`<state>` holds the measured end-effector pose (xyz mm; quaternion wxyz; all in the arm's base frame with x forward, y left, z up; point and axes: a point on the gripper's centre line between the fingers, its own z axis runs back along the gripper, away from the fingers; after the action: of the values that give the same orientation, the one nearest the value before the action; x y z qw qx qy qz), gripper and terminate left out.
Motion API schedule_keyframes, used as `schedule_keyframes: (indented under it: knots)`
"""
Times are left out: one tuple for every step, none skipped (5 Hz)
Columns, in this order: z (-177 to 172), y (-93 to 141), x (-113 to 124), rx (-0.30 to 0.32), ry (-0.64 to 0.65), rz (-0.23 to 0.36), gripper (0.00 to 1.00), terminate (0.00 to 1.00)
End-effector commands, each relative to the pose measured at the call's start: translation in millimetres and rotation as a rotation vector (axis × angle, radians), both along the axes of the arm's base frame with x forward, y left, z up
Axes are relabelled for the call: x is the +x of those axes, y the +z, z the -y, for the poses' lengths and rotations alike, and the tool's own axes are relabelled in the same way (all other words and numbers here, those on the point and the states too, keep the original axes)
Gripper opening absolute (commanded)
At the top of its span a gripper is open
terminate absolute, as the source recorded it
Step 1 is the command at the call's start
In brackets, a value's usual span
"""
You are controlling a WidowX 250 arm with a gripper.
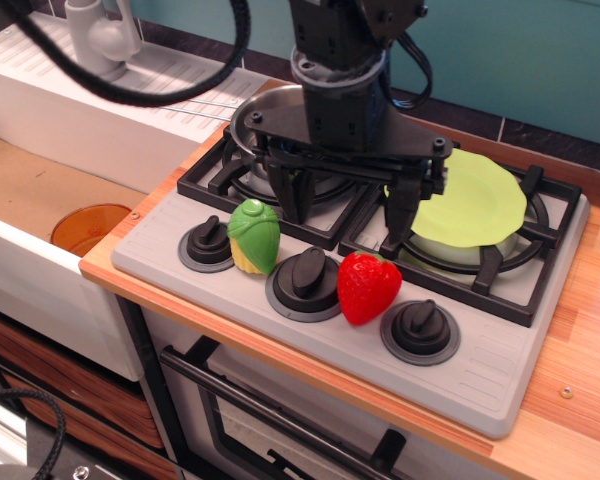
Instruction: Put strawberry on plate and corncob in pot or pan on stove
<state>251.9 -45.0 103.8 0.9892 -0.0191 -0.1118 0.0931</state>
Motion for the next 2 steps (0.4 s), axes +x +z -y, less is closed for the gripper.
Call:
schedule_keyframes:
  knots:
    - [0,0,0,0.000,0.000,0.000,1.00,0.00]
    - [0,-13,2,-0.001,-0.004,0.029,1.00,0.00]
